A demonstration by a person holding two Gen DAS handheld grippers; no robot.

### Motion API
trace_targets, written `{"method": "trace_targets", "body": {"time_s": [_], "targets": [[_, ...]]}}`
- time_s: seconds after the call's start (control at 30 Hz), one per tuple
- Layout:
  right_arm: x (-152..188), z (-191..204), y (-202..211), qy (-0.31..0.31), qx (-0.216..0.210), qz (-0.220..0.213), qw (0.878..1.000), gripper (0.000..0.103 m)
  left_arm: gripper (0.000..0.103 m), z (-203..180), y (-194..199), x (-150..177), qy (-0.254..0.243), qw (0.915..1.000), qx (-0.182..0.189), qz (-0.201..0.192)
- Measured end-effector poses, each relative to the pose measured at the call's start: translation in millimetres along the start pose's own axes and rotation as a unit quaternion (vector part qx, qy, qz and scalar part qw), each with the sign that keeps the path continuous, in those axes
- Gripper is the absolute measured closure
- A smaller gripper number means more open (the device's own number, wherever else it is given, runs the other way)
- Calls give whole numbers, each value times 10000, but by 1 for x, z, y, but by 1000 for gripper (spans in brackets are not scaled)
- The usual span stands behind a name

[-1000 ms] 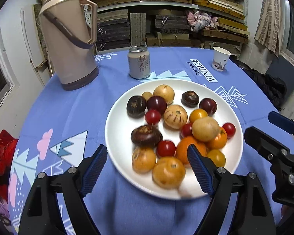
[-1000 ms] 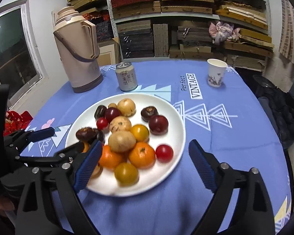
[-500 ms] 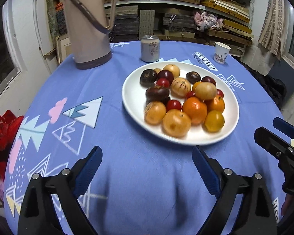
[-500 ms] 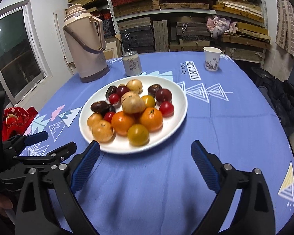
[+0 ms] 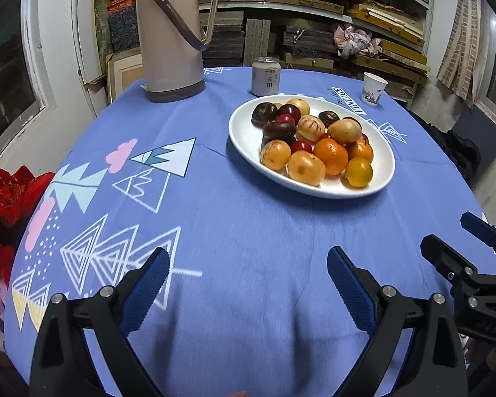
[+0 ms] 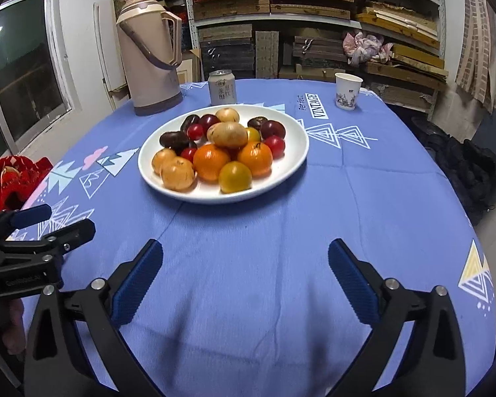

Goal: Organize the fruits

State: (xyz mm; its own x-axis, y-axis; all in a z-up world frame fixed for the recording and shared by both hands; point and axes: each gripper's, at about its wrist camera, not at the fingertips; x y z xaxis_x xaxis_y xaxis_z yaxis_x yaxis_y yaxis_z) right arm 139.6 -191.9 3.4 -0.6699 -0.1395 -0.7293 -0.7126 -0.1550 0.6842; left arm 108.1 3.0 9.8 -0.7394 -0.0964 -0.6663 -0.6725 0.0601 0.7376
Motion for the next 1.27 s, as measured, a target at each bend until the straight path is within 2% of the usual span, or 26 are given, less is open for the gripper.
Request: {"method": "trace_targets", "body": {"time_s": [0.2,0.6,0.8,1.0,1.27], "targets": [[9,2,7,34,157,8,9999,5,6,-1,10,11,48,10000,75,2],[17,7,8,113,147,52,9998,5,4,-2,7,23,14,10000,4,94],[17,8,6,105,138,76,9998,5,4,-2,8,26,-25,9999,-93,-44],[17,8,6,112,139,76,9998,5,4,-7,9,28,-119,9999,32,-23],[20,9,3,135,149,93,9998,5,4,-8,7,29,-129,9999,-24,67]]}}
Point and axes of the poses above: each gripper's, at about its wrist camera, not at the fingertips, and y roughly against the way its jaws point, z to its left, x to its underside, and after that the axes turned 8 degrees about x, right-handed
